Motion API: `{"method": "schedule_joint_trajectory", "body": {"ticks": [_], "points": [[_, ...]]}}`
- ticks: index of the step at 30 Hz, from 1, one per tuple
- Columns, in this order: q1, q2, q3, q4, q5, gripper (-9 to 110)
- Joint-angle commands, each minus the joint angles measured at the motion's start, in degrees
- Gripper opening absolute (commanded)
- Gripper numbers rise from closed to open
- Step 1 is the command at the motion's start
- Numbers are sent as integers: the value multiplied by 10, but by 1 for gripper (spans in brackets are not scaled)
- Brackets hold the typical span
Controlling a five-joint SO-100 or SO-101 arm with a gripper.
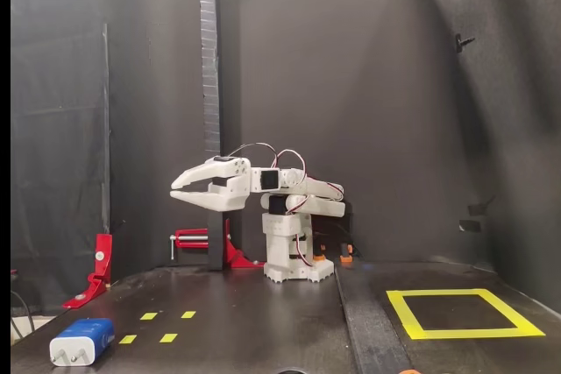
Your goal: Grasp the block and place it in the designated area.
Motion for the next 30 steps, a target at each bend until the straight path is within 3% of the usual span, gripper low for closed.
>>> {"method": "schedule_joint_trajectory", "body": {"ticks": [1,7,15,30], "points": [[0,-16,0,-11,-3,0],[-13,-98,-78,18,-1,0],[-31,-400,-334,49,7,0],[-3,-890,-827,270,21,0]]}}
